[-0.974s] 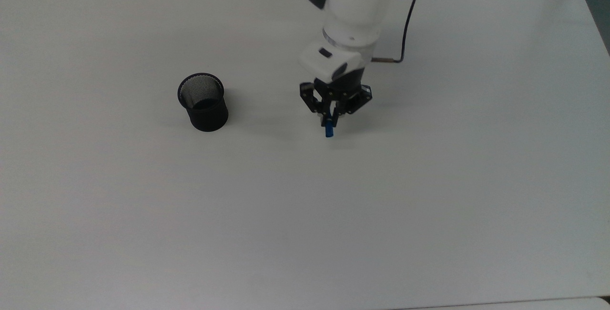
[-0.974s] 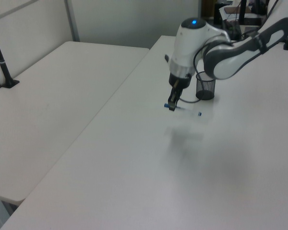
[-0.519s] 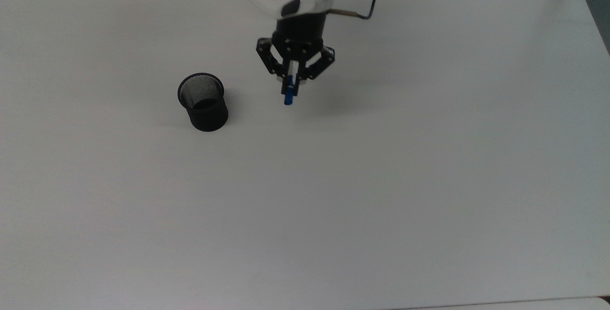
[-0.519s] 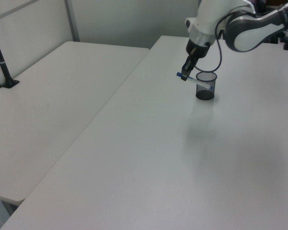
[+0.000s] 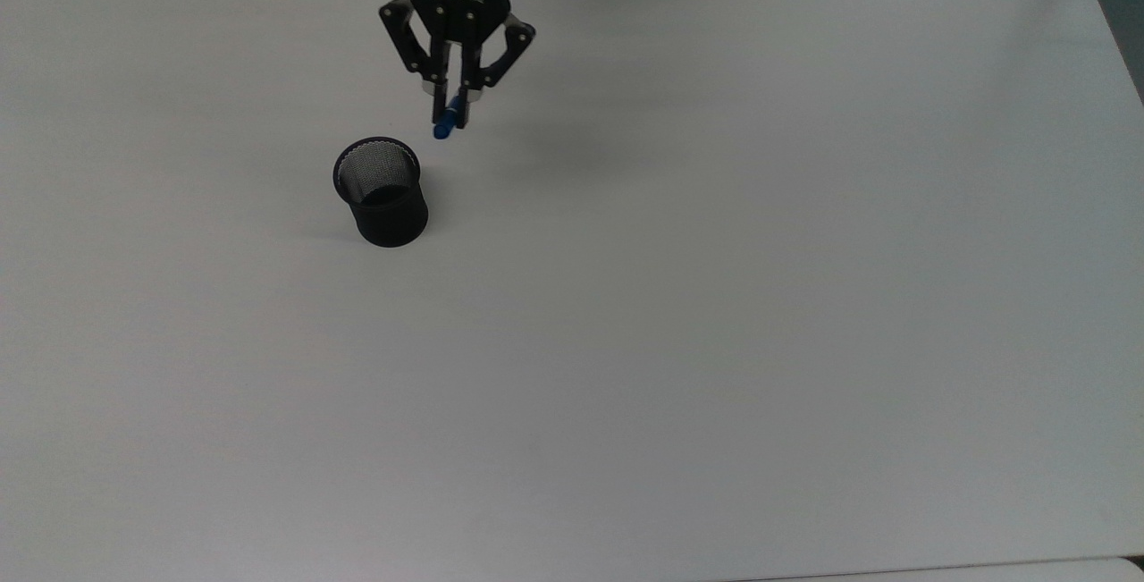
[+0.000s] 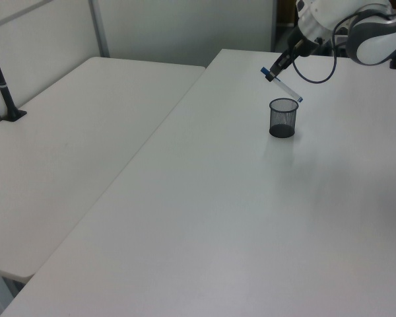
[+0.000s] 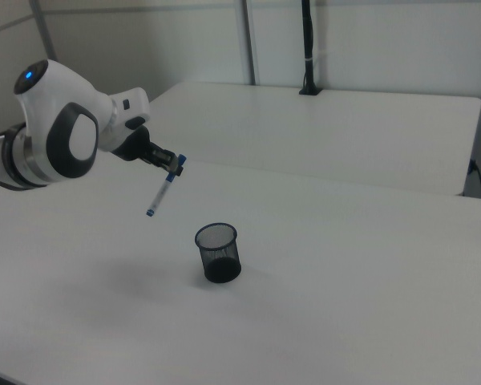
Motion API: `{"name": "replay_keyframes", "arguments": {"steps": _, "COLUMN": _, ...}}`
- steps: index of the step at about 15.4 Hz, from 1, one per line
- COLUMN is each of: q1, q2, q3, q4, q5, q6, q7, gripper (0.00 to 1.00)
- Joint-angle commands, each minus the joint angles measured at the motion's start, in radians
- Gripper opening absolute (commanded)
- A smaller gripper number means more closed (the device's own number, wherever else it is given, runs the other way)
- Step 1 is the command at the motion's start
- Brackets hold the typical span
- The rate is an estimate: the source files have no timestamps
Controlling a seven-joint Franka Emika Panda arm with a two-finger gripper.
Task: Insert the marker
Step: 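Lift the marker upright off the table, then carry the marker over the black mesh cup and lower it in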
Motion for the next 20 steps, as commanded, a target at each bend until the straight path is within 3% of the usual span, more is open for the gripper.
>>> {"name": "replay_keyframes", "arguments": {"steps": 1, "q1": -0.083, "q2": -0.030, "q3": -0.002, "q4": -0.104, "q5": -0.037, "q6": 0.190, "q7": -0.050, "gripper": 0.00}}
{"name": "replay_keyframes", "arguments": {"steps": 8, "q1": -0.233, "q2": 0.094, "q3": -0.002, "q4": -0.098, "q5": -0.055, "q6": 0.466, "q7": -0.145, "gripper": 0.00}}
{"name": "replay_keyframes", "arguments": {"steps": 15, "q1": -0.251, "q2": 0.229, "q3": -0.002, "q4": -0.096, "q5": -0.055, "q6": 0.618, "q7": -0.243, "gripper": 0.00}}
{"name": "replay_keyframes", "arguments": {"steps": 20, "q1": -0.235, "q2": 0.249, "q3": -0.002, "q4": -0.093, "q5": -0.057, "q6": 0.624, "q7": -0.245, "gripper": 0.00}}
